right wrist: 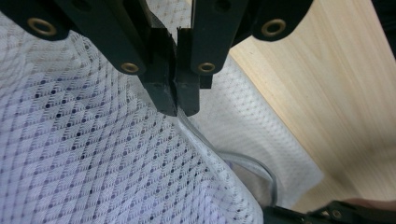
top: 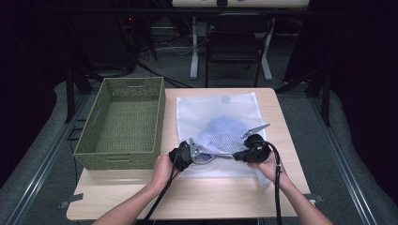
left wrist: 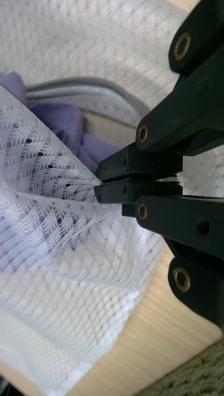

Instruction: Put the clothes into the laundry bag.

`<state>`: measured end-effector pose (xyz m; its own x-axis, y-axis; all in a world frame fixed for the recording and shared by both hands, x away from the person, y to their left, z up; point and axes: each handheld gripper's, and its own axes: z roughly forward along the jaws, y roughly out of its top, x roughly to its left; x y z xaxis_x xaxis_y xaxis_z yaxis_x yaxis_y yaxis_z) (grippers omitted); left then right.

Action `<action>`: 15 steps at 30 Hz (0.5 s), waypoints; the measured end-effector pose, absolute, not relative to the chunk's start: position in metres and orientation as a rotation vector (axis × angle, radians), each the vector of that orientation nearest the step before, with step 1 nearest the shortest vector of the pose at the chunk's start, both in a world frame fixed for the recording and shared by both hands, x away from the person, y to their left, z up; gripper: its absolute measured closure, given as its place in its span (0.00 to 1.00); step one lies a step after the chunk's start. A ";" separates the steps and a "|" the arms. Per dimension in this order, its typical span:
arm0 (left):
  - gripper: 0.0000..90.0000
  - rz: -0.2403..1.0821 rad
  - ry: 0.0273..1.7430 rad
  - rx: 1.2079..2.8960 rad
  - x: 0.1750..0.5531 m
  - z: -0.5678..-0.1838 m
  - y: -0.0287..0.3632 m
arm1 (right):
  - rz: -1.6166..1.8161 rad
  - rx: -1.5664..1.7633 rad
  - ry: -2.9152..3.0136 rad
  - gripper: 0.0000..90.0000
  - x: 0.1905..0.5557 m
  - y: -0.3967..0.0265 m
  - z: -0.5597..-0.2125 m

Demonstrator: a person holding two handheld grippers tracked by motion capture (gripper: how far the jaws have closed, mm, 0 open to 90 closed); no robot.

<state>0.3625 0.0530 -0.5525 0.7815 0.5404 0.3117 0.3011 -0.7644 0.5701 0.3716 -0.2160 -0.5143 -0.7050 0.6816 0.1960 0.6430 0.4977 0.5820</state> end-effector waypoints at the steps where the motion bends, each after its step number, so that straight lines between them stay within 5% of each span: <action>1: 0.98 0.629 0.624 2.480 0.362 -0.553 0.054 | 0.976 1.180 2.670 0.97 0.372 -0.215 -0.517; 15: 0.99 0.484 0.522 2.548 0.355 -0.543 0.063 | 0.791 1.122 2.729 0.97 0.378 -0.203 -0.548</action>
<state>0.3547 0.0633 -0.5430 0.8638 0.4442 0.2376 0.2701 -0.8066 0.5258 0.3778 -0.2034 -0.5478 -0.7270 0.6774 0.1124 0.6326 0.5970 0.4934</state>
